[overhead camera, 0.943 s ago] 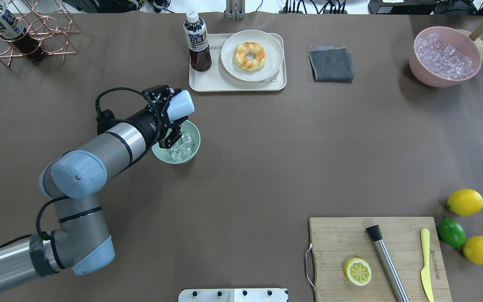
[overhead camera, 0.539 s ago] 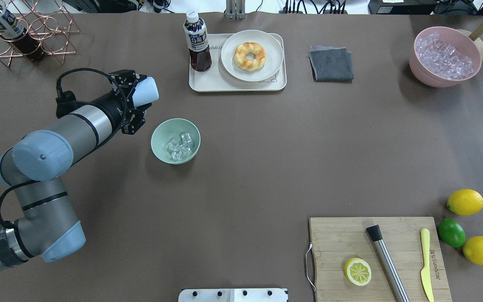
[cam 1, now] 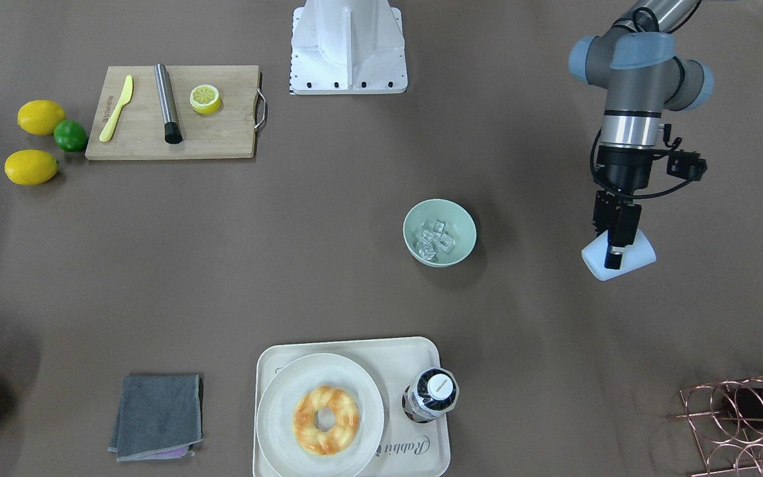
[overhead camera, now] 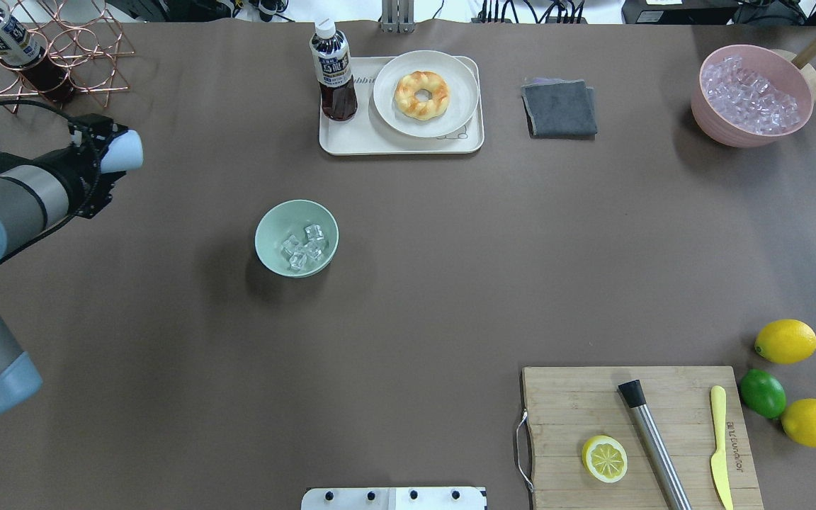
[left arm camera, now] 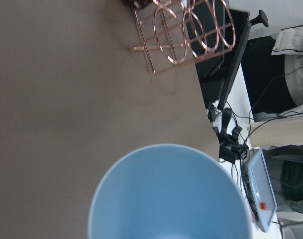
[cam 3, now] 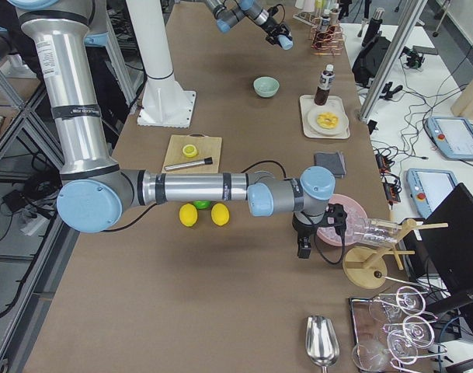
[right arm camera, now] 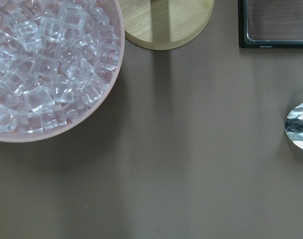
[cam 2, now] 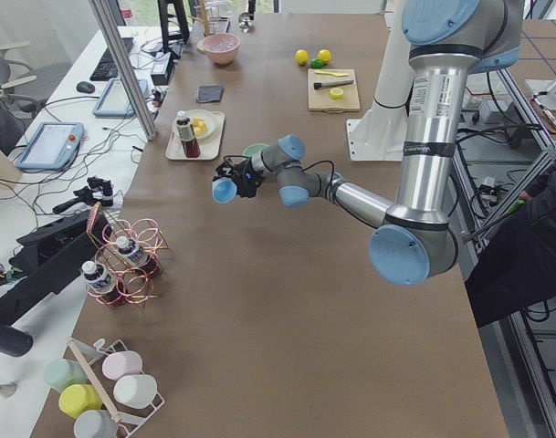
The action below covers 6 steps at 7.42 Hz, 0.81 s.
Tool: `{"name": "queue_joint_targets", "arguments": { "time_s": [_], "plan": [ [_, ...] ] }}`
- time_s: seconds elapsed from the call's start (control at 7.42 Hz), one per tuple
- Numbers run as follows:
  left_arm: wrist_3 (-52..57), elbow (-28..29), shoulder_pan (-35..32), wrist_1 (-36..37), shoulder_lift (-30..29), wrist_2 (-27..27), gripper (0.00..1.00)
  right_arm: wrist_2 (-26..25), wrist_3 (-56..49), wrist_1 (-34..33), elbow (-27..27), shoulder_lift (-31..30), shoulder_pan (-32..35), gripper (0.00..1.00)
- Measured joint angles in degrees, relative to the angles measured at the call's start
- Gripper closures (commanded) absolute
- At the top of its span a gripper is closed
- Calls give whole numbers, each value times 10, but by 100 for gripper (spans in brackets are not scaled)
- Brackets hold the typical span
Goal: Pour ice into bowl
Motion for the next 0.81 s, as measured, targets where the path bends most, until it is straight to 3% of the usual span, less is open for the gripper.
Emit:
{"name": "queue_joint_targets", "arguments": {
  "time_s": [0.4, 0.81],
  "plan": [
    [124, 19, -32, 2, 80, -30, 55, 0, 5, 0, 5, -2, -1, 1],
    [234, 55, -28, 16, 146, -11, 56, -1, 12, -1, 8, 1, -3, 1]
  ]
}}
